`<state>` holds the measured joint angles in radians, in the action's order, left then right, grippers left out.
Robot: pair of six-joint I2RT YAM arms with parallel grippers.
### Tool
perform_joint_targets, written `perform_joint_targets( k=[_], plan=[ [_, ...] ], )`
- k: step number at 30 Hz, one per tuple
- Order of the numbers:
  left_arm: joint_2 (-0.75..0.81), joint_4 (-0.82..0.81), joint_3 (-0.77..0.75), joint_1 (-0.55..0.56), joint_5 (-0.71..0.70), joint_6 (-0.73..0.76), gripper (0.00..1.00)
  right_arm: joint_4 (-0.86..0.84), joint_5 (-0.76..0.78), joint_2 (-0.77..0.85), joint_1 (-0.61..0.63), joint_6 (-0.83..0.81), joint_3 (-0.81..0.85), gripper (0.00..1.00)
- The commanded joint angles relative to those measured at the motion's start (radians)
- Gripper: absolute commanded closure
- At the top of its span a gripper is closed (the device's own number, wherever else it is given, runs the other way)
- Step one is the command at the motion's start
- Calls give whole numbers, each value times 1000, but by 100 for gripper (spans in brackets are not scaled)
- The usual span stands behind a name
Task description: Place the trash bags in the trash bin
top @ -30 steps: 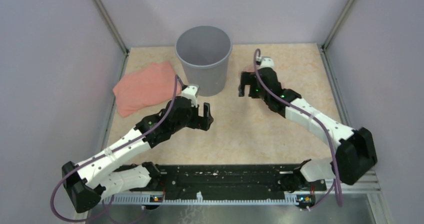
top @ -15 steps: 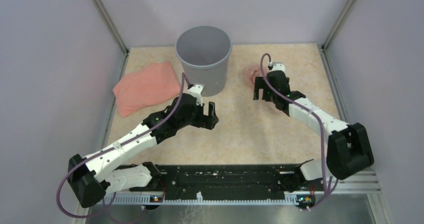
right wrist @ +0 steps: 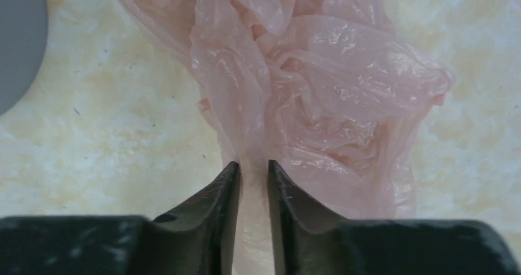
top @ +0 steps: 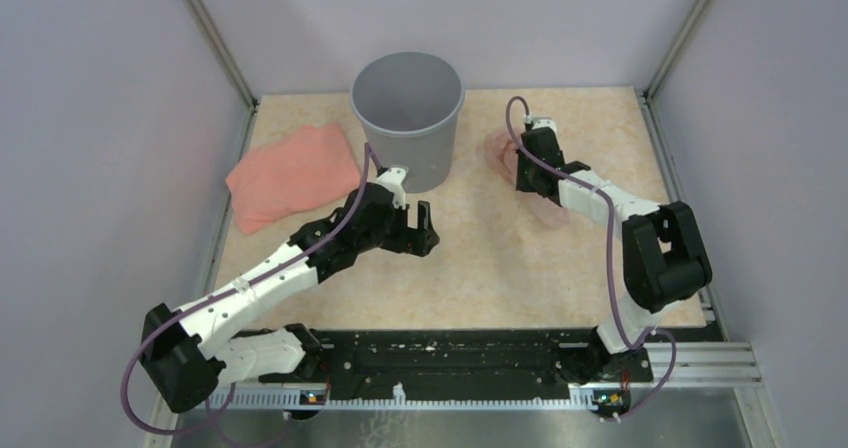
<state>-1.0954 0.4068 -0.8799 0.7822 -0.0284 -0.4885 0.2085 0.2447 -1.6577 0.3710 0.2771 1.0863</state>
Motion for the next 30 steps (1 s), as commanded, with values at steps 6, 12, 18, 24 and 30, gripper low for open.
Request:
perform_joint_targets(
  k=[6,12,18,24,30],
  plan=[
    [-6,-91,21,-23,87,-21,2,127,-94,187,60,50,-23,100],
    [-21,-132,35,-36,106,-54,2,168,-223,334,168,108,-102,100],
    [-29,-187,75,-54,150,-88,4,108,-377,469,257,236,-210,100],
    [-49,-184,90,-54,170,-98,8,75,-425,494,318,289,-209,100],
    [-89,-220,119,-82,151,-157,10,84,-431,501,334,306,-212,100]
  ],
)
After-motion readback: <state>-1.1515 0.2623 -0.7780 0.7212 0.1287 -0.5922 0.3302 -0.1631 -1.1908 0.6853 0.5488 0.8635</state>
